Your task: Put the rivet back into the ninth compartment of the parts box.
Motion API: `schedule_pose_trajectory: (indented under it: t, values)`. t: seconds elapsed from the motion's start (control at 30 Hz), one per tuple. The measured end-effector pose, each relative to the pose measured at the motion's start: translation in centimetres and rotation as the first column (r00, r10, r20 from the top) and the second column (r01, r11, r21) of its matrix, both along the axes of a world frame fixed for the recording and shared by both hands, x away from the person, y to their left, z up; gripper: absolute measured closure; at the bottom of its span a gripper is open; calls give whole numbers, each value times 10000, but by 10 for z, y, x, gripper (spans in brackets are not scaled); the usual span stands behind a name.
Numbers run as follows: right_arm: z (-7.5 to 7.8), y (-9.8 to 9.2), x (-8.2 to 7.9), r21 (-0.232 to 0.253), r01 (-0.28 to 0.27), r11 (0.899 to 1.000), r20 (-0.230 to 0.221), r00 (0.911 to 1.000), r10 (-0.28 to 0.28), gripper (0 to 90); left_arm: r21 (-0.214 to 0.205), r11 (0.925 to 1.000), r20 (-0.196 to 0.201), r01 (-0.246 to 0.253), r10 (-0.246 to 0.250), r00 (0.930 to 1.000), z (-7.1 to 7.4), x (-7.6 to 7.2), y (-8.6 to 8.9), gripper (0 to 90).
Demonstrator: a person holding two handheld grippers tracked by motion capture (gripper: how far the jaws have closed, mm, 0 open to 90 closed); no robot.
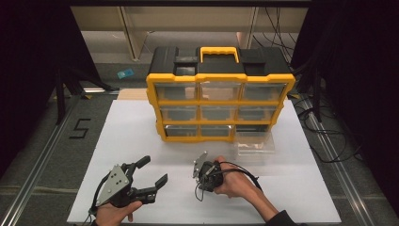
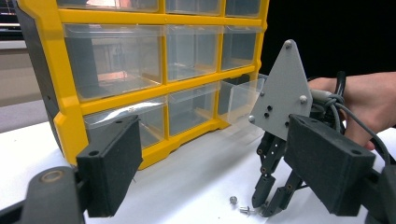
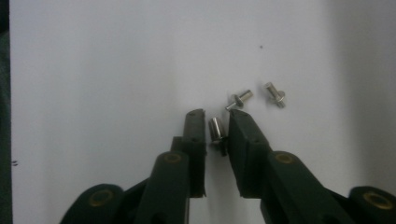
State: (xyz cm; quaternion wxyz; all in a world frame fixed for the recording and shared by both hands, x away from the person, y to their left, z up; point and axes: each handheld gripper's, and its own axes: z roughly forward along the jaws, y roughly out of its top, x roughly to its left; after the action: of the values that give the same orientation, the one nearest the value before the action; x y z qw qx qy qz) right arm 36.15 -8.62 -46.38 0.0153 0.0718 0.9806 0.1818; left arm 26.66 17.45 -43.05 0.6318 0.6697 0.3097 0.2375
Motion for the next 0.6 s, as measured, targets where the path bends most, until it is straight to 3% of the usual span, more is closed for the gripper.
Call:
schedule_pose_trajectory:
  t: [0.07,0.17,0.23,0.33,0.37,0.47,0.53,0.6]
  values:
    - [0,0,0,-172,-112,9998,260,9996,116,820,13,10000,18,-8,8,10000,0,0,0,187]
    - [0,0,-1,-221,-130,9997,299,9995,136,829,17,10000,7,15,-15,10000,0,0,0,187]
    - [0,1,-3,-65,31,10000,81,10000,-30,831,4,10000,5,6,-6,10000,0,0,0,187]
    - [2,1,-4,-165,321,9993,118,9994,-319,833,8,10000,23,-5,5,10000,0,0,0,187]
    - [4,-1,-1,-228,28,9997,241,9997,-23,834,0,10000,39,0,0,10000,0,0,0,187]
    - [12,-4,-1,271,249,9993,249,9994,-256,835,-1,10000,50,7,-7,10000,1,0,0,187]
    - [16,-5,-1,270,385,9989,331,9987,-394,835,5,10000,52,4,-4,10000,1,0,0,187]
    - [27,-11,1,588,569,9966,508,9969,-599,836,8,10000,43,-4,4,10000,1,0,0,187]
